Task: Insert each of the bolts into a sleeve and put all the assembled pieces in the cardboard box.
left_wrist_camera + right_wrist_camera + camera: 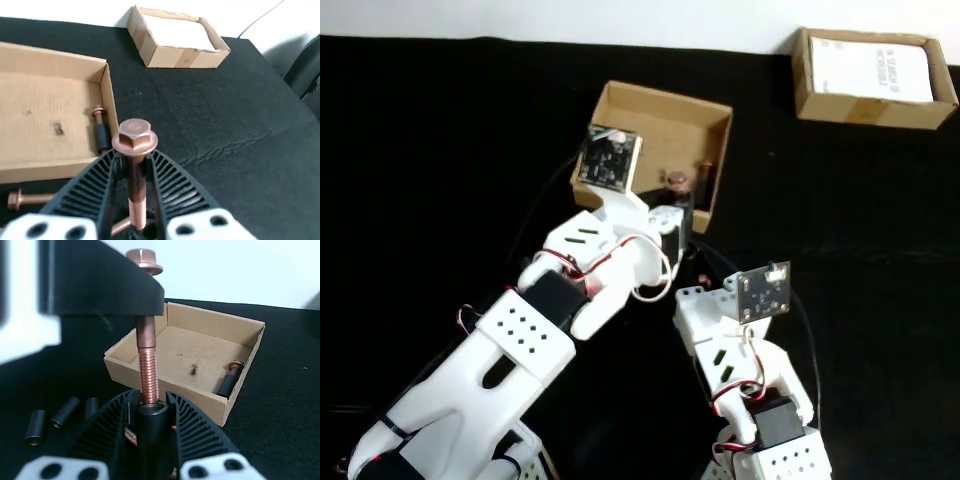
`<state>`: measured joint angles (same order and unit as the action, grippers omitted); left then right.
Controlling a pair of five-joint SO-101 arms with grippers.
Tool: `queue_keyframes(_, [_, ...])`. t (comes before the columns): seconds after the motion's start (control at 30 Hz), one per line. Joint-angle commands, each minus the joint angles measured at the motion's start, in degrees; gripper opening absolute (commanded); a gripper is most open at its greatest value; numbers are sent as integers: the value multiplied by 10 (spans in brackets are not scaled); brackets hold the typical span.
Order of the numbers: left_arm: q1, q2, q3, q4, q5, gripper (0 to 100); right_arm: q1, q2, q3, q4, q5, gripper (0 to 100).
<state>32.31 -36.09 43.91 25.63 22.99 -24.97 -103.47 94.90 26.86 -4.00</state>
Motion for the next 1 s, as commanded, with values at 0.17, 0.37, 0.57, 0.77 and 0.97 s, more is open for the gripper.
queue_keyframes(0.17, [16, -6, -25, -1, 27, 8, 1, -8, 3, -12, 3, 7])
queue_keyframes(0.37, [16, -6, -61, 0, 27, 8, 5, -8, 33, -39, 3, 7])
queue_keyframes(0.57, [13, -6, -64, 1, 27, 8, 7, -7, 34, -51, 3, 7])
queue_keyframes(0.77, [17, -6, -68, 1, 28, 8, 7, -4, 35, -51, 3, 7])
queue_keyframes(0.97, [13, -7, -95, 2, 27, 8, 7, -8, 71, -53, 3, 7])
